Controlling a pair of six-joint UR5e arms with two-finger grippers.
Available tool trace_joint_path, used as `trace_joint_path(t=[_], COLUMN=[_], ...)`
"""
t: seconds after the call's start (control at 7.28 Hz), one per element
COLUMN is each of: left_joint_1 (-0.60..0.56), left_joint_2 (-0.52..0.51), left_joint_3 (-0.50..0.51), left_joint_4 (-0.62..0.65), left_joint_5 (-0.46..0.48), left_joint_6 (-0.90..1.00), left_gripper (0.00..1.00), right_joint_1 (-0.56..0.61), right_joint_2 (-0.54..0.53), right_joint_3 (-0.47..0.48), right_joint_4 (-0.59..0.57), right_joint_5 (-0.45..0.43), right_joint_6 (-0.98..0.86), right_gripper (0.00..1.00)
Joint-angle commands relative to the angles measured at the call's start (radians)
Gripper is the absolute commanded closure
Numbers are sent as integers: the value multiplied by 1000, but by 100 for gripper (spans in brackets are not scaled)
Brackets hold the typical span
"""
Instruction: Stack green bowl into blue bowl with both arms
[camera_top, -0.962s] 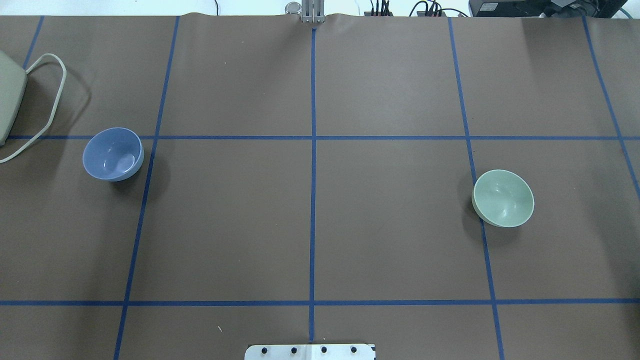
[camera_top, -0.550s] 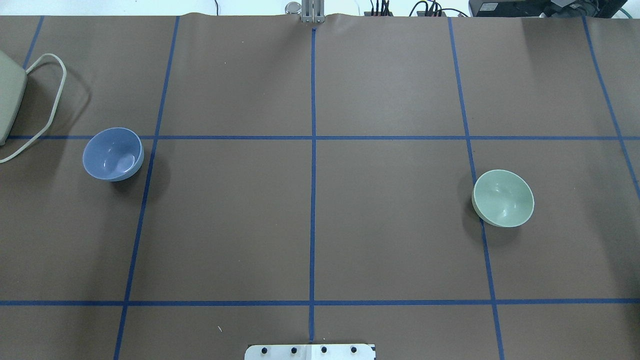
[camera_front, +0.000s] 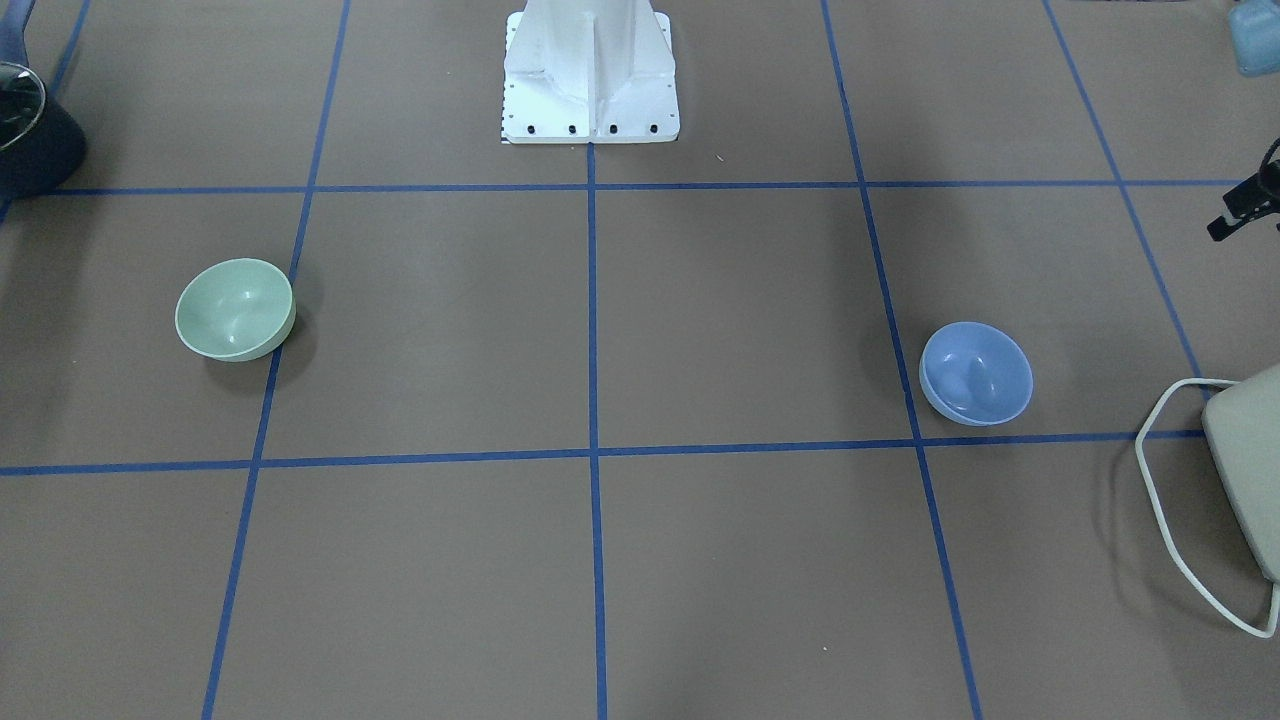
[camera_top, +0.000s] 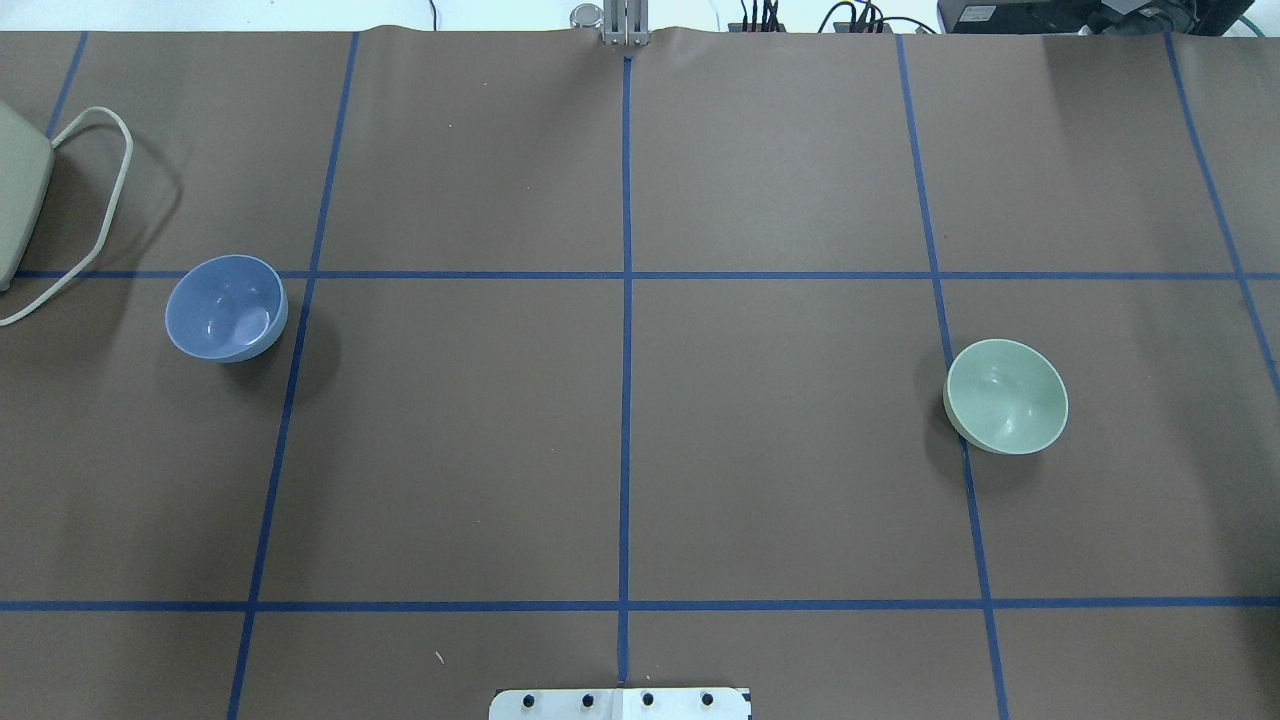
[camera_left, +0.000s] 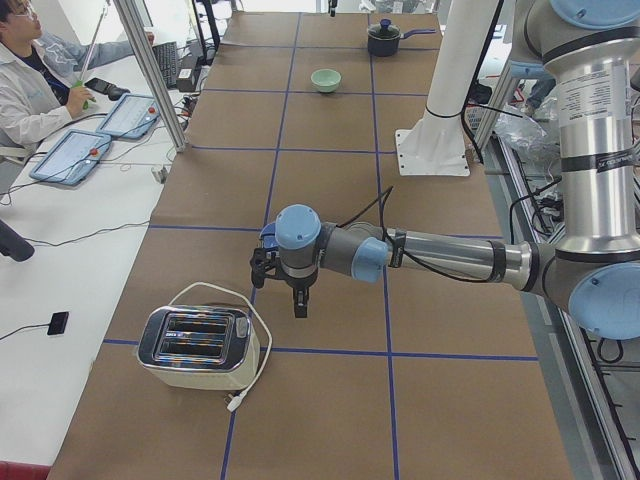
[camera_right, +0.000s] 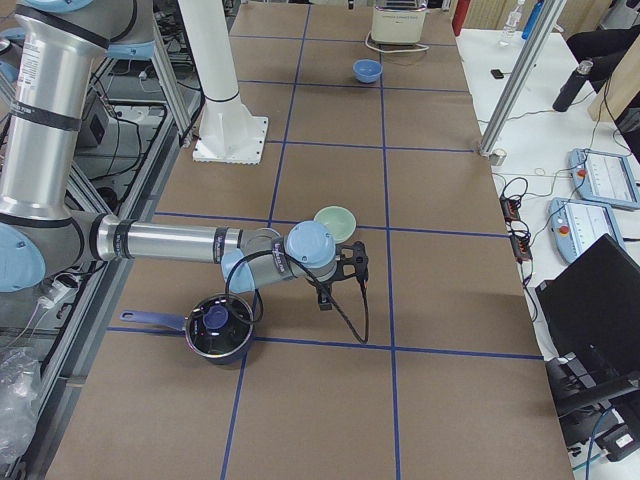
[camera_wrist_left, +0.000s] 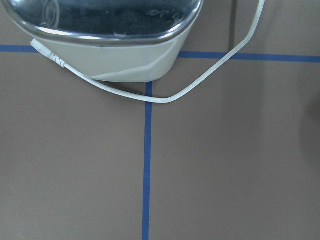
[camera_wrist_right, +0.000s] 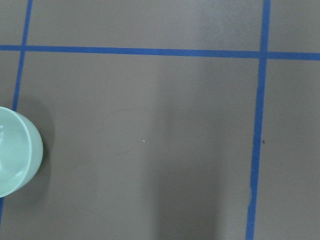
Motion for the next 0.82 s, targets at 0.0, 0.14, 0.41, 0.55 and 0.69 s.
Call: trace_joint_path(t=[0.0,0.14,0.41,0.55,0.69], left_joint_1=[152,184,246,264,267], left_joint_2=[-38,-83,-190,-229,-253], left_joint_3=[-2,0,32,65,101], left_joint_4=[-160,-165,-157,-159,-164], left_joint_5=[9,11,16,16,16], left_joint_6=[-295,-368,-467,-476,-470], left_gripper=[1,1,1,1,2], right_joint_1=[-8,-23,-177,-228,-276], right_joint_2=[10,42,133,142,206], right_joint_3=[-5,3,0,41,44], right_joint_4=[16,17,20,20,20], right_joint_5=[27,18,-98,-110,-134], right_joint_6=[2,2,101,200,315], right_gripper=[0,0,0,0,0])
